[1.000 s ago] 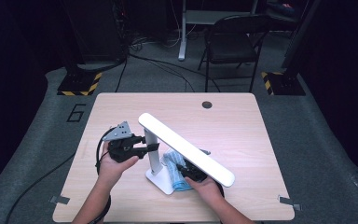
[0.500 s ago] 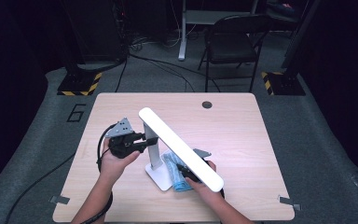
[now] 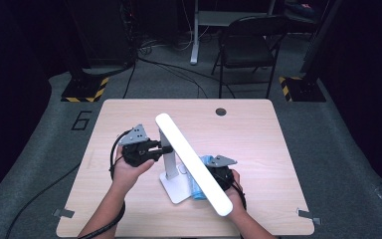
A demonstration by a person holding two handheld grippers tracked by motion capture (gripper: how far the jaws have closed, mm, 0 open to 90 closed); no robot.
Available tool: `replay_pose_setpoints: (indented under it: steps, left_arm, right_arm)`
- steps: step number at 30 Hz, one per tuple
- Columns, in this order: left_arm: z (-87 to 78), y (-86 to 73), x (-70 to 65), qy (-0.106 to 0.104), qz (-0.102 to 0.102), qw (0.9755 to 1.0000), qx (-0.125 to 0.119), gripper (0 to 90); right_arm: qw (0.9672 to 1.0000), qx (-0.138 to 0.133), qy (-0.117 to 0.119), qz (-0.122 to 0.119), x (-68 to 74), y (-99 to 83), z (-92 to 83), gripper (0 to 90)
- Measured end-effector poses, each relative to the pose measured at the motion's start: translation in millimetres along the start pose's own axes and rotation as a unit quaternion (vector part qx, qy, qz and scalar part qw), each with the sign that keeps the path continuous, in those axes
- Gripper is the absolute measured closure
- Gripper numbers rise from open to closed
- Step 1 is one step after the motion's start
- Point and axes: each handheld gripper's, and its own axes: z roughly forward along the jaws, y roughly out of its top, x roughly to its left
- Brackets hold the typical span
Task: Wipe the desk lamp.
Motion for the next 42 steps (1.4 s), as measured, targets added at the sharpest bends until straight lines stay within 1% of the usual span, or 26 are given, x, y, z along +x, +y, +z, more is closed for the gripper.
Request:
replay_pose_setpoints:
  steps: [3,4,7,8,9,10,11,12,14,15,16,17,20,21,24,25,26,28,30,31,32,34,36,37,39,42]
  left_arm:
    - [4.4,2.7,2.7,-0.014,0.0,0.9999,0.002,74.0]
    - [4.4,2.7,2.7,-0.014,0.0,0.9999,0.002,74.1]
    - [8.5,4.0,6.6,-0.03,0.001,0.9996,0.001,74.0]
    - [8.5,4.0,6.6,-0.03,0.001,0.9996,0.001,74.0]
    - [10.4,4.3,8.2,-0.038,0.002,0.9993,0.0,74.0]
    - [10.4,4.3,8.2,-0.038,0.002,0.9993,0.0,73.9]
    - [13.2,4.6,9.7,-0.049,-0.001,0.9988,-0.003,73.8]
    - [14.8,4.8,10.5,-0.053,0.0,0.9986,-0.005,73.8]
    - [16.8,5.1,11.2,-0.058,-0.002,0.9983,-0.007,73.7]
    - [19.1,6.2,11.5,-0.064,-0.001,0.9979,-0.005,73.5]
    - [19.1,6.2,11.5,-0.064,-0.001,0.9979,-0.005,73.5]
    - [22.1,7.9,10.7,-0.071,0.002,0.9975,-0.002,73.5]
    - [25.6,9.7,9.6,-0.077,0.007,0.997,-0.001,73.5]
    - [29.2,11.3,8.0,-0.082,0.006,0.9966,0.0,73.4]
    - [32.0,12.5,7.0,-0.083,0.006,0.9965,0.001,73.2]
    - [33.7,13.3,5.9,-0.083,0.004,0.9965,0.002,73.1]
    - [33.7,13.3,5.9,-0.083,0.004,0.9965,0.002,73.0]
    - [33.7,12.7,5.7,-0.081,0.0,0.9967,0.001,72.9]
    - [33.5,10.7,5.4,-0.079,-0.009,0.9968,-0.005,72.6]
    - [33.1,10.2,5.9,-0.08,-0.006,0.9968,-0.006,72.3]
    - [33.4,9.7,4.7,-0.073,-0.001,0.9973,-0.008,72.1]
    - [33.5,9.8,4.0,-0.069,0.001,0.9976,-0.006,71.9]
    - [34.6,9.9,2.5,-0.067,0.008,0.9977,-0.001,71.8]
    - [36.2,10.1,1.0,-0.06,0.004,0.9982,0.002,71.6]
    - [38.7,10.0,0.6,-0.059,-0.007,0.9981,0.019,70.2]
    - [42.5,8.2,-0.3,-0.056,-0.012,0.9981,0.023,70.7]
  right_arm:
    - [1.0,0.002,-0.003,0.002,-4.4,0.3,-2.3,66.8]
    - [1.0,0.002,-0.003,0.002,-4.4,0.3,-2.3,66.8]
    - [1.0,-0.004,-0.005,0.003,-6.4,2.0,-2.6,66.8]
    - [1.0,-0.004,-0.005,0.003,-6.4,2.0,-2.6,66.8]
    - [1.0,-0.004,-0.003,0.004,-7.4,3.5,-2.8,66.8]
    - [1.0,-0.004,-0.003,0.004,-7.4,3.5,-2.8,66.8]
    - [1.0,-0.007,-0.004,0.005,-8.9,5.6,-1.9,66.8]
    - [1.0,-0.003,-0.003,0.004,-9.6,6.7,-2.1,66.8]
    - [0.9999,-0.007,-0.004,0.009,-9.7,7.8,-1.6,66.7]
    - [1.0,-0.003,-0.003,0.003,-11.9,11.1,-1.3,66.7]
    - [0.9999,-0.005,-0.003,0.009,-12.2,12.6,-0.8,66.6]
    - [1.0,-0.005,-0.004,0.007,-13.5,14.3,-0.3,66.6]
    - [0.9999,-0.006,-0.005,0.007,-14.9,17.8,1.3,66.5]
    - [0.9999,-0.006,-0.005,0.013,-14.4,20.4,3.6,66.2]
    - [1.0,-0.003,-0.007,0.006,-13.7,22.0,8.3,65.2]
    - [0.9999,0.011,-0.007,0.002,-13.6,21.5,14.2,62.7]
    - [0.9999,0.011,-0.007,0.002,-13.6,21.5,14.2,62.7]
    - [0.9998,0.017,0.0,0.009,-13.2,19.5,20.4,56.1]
    - [0.9997,0.012,-0.001,0.02,-11.9,17.5,21.4,49.6]
    - [0.9998,0.008,-0.001,0.018,-11.7,17.3,21.5,47.8]
    - [0.9998,0.01,-0.004,0.02,-9.4,16.9,21.6,44.7]
    - [0.9998,0.009,-0.005,0.017,-8.3,16.5,22.3,44.0]
    - [0.9997,0.007,-0.014,0.02,-5.3,15.7,24.5,43.1]
    - [0.9996,0.007,-0.015,0.023,-4.4,15.9,25.3,43.0]
    - [0.9995,0.009,-0.016,0.024,-3.9,17.0,26.5,42.9]
    - [0.9995,0.011,-0.021,0.022,-2.6,18.2,28.3,43.5]
